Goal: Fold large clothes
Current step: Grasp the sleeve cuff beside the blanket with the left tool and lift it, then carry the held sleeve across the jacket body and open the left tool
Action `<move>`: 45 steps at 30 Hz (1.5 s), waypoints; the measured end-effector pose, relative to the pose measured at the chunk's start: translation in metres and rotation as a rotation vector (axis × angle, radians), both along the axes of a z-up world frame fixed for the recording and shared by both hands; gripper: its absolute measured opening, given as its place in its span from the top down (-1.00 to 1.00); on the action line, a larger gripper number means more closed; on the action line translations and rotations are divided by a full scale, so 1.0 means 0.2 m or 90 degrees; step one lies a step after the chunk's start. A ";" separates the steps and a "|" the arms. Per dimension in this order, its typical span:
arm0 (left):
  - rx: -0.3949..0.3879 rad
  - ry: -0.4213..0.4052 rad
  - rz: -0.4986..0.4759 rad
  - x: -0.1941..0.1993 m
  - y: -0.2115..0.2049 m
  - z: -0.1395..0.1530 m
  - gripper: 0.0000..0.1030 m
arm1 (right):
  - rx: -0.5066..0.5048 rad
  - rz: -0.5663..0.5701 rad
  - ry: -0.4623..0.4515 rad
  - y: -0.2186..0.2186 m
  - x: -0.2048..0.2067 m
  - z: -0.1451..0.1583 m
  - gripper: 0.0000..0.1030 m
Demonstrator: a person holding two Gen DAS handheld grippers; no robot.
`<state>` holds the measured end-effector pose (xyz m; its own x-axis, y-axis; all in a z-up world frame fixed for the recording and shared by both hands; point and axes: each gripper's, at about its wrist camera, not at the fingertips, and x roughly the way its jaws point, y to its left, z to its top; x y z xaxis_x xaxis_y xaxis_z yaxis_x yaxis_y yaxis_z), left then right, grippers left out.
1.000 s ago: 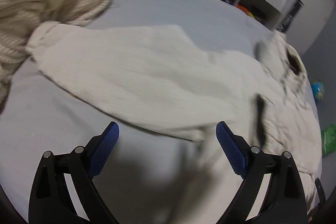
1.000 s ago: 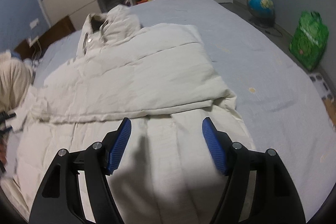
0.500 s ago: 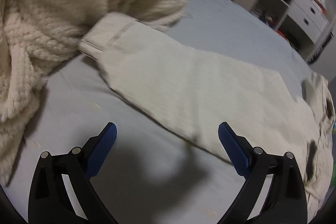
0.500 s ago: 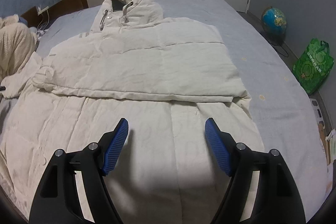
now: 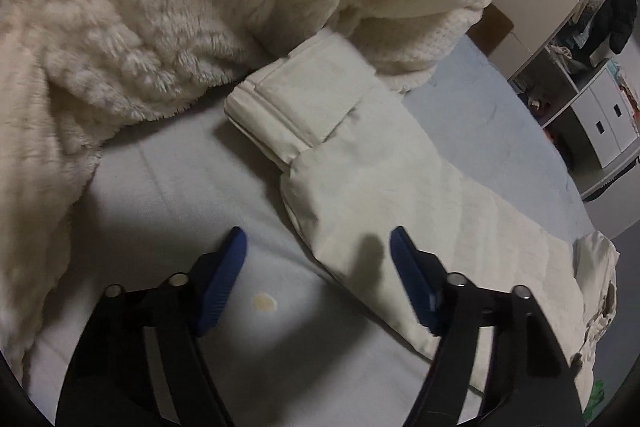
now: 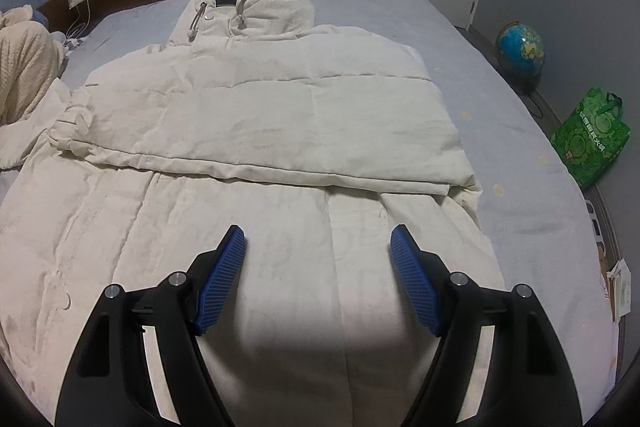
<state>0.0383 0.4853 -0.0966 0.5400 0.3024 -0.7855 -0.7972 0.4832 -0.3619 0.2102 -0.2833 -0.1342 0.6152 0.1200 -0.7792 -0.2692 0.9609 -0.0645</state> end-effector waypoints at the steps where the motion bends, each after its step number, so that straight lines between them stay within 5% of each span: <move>1: 0.003 0.003 -0.001 0.01 0.01 -0.01 -0.25 | -0.001 0.001 0.001 0.00 0.00 0.00 -0.40; 5: 0.026 0.023 -0.013 0.05 0.01 -0.02 -0.10 | 0.000 0.002 0.007 0.01 0.01 -0.01 -0.40; 6: 0.027 0.024 -0.019 0.06 0.02 -0.03 0.26 | 0.001 0.001 0.009 0.01 0.01 -0.02 -0.40; 9: 0.021 0.017 -0.037 0.07 0.02 -0.01 0.81 | 0.007 -0.002 0.011 0.00 0.01 -0.02 -0.40; 17: 0.078 -0.044 -0.067 0.10 -0.11 0.25 0.88 | 0.040 -0.013 0.010 -0.05 0.02 -0.01 -0.40; 28: 0.170 -0.107 -0.183 0.23 -0.61 0.68 0.89 | 0.147 -0.059 0.007 -0.20 0.02 0.05 -0.40; 45: 0.246 -0.142 -0.361 0.60 -1.45 0.91 0.89 | 0.240 -0.085 -0.012 -0.32 -0.01 0.11 -0.40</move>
<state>0.1574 0.1948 0.0856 0.8315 0.1616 -0.5314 -0.3126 0.9270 -0.2073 0.2081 -0.3479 -0.1118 0.6583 0.3127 -0.6847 -0.1419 0.9449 0.2951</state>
